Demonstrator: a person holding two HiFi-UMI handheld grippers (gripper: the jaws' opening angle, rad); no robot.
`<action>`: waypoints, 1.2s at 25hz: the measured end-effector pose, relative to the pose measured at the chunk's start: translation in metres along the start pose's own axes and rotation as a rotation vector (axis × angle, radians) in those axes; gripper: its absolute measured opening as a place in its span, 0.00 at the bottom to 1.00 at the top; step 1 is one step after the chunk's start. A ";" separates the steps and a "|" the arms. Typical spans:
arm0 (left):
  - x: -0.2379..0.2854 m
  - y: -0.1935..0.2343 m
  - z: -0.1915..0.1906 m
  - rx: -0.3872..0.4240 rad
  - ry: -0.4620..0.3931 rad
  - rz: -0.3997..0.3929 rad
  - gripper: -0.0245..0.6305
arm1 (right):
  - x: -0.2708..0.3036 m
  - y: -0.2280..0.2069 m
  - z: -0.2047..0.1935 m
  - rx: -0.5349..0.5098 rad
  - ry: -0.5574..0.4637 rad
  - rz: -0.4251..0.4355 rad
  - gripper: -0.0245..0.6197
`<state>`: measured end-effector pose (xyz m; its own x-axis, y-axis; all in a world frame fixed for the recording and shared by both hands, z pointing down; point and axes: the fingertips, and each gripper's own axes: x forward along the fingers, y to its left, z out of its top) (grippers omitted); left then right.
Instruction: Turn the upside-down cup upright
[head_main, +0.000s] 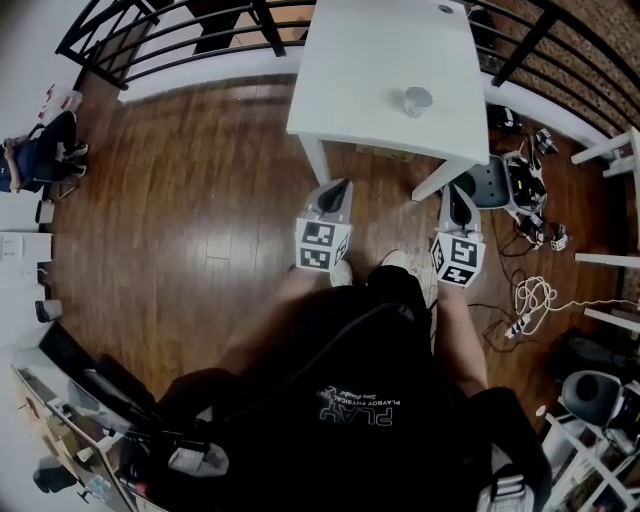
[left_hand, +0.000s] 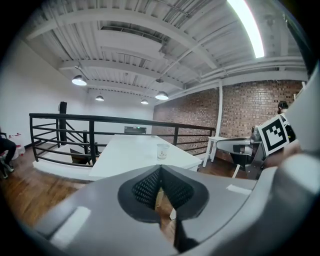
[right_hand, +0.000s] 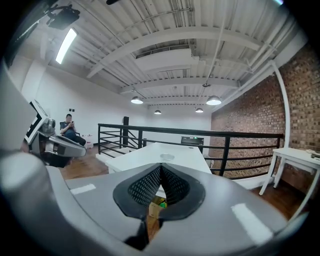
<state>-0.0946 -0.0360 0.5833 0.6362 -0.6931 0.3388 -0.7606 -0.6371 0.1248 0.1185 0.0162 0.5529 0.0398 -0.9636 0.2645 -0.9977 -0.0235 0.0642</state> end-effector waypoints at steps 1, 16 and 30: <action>0.000 -0.006 0.000 0.000 -0.002 -0.004 0.04 | -0.004 0.000 0.000 -0.001 -0.002 0.001 0.06; 0.005 -0.078 0.024 -0.007 -0.035 0.031 0.04 | -0.043 -0.022 -0.011 -0.054 0.052 0.093 0.06; 0.012 -0.084 0.040 0.023 -0.058 0.060 0.04 | -0.034 -0.020 0.011 -0.046 -0.025 0.108 0.06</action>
<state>-0.0181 -0.0041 0.5390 0.5966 -0.7482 0.2903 -0.7947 -0.6011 0.0841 0.1362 0.0465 0.5321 -0.0695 -0.9663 0.2479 -0.9924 0.0923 0.0813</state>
